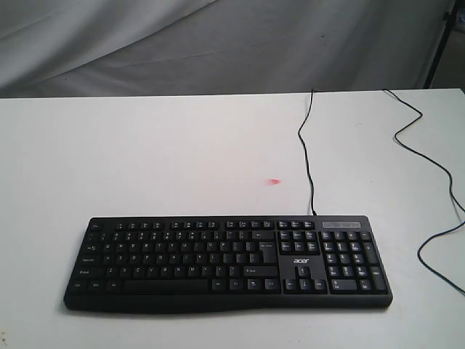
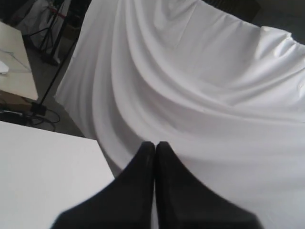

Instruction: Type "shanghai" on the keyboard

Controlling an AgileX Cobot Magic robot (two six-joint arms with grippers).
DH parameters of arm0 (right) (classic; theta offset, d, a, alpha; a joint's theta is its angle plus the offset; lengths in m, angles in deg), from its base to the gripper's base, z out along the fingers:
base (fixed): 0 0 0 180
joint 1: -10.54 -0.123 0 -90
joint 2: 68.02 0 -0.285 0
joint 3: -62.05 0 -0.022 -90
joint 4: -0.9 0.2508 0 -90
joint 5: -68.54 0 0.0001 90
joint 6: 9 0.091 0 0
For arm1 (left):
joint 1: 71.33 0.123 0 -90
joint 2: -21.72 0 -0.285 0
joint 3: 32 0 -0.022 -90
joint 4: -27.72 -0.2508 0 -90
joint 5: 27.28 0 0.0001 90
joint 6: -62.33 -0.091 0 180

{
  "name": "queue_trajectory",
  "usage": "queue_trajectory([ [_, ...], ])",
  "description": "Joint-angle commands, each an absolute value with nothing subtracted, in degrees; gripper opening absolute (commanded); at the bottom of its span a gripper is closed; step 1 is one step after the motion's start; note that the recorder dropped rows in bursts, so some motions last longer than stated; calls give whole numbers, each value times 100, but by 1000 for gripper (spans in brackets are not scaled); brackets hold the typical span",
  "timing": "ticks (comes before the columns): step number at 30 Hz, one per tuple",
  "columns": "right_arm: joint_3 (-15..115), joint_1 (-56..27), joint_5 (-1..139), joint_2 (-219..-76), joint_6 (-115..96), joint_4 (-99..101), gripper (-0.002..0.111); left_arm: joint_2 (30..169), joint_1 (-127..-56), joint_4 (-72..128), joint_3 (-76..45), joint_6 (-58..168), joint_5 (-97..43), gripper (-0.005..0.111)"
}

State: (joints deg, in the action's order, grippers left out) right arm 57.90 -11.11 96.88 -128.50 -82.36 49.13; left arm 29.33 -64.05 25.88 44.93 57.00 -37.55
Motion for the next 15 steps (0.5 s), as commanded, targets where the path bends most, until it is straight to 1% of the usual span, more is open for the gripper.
queue_trajectory([
  [1,5794,-1060,9570,-12683,-8215,4945,0,2951,-6426,2591,4522,5715,-3725,1],
  [10,5794,-1060,9581,-12308,-8144,4317,0,2951,-6426,2591,4522,5715,-3725,1],
  [12,5794,-1060,9611,-12197,-7570,3889,0,2951,-6426,2591,4522,5715,-3725,1],
  [15,5794,-977,9617,-12032,-5858,2795,0,2951,-6426,2591,4522,5715,-3725,1],
])
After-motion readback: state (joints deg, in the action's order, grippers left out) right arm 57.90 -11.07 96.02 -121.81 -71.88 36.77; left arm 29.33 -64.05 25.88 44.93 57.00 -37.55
